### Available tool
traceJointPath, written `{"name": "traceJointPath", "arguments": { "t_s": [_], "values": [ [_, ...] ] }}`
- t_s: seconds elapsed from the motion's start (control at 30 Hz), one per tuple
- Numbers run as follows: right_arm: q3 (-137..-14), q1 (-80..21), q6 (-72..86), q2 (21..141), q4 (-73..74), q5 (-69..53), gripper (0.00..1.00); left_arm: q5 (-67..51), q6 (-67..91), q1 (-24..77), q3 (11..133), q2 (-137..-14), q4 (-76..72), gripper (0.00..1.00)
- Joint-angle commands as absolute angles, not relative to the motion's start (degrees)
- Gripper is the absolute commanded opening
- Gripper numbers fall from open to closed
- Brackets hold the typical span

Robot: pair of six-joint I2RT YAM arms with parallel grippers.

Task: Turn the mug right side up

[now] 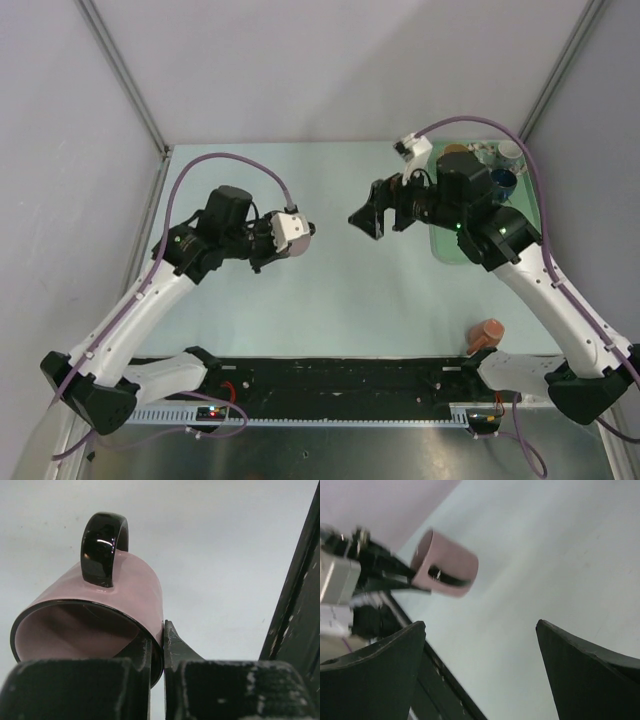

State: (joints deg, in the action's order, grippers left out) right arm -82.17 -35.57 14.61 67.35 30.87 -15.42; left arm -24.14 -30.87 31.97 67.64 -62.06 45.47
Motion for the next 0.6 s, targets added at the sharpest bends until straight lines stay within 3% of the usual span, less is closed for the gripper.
{"name": "traceJointPath", "arguments": {
  "t_s": [0.0,0.13,0.3,0.4,0.57],
  "values": [
    [-80.96,-37.66,-4.71,66.70,41.09,-27.34,0.96,-20.18,-52.91,32.59,75.41,-62.59,56.55,0.00],
    [-73.17,-43.23,-23.29,62.84,35.41,-28.04,0.96,-22.15,-57.96,33.07,79.08,-63.38,64.72,0.00],
    [-71.53,-50.87,-32.50,65.50,25.58,-22.66,0.94,-22.19,-57.91,35.32,80.22,-63.32,67.78,0.00],
    [-71.54,-51.87,-31.50,68.83,20.31,-24.30,0.81,-22.46,-57.51,35.84,80.41,-63.11,68.38,0.00],
    [-71.54,-51.56,-27.02,73.51,11.72,-27.87,0.72,-23.81,-56.64,36.02,80.93,-62.92,69.02,0.00]
  ]
}}
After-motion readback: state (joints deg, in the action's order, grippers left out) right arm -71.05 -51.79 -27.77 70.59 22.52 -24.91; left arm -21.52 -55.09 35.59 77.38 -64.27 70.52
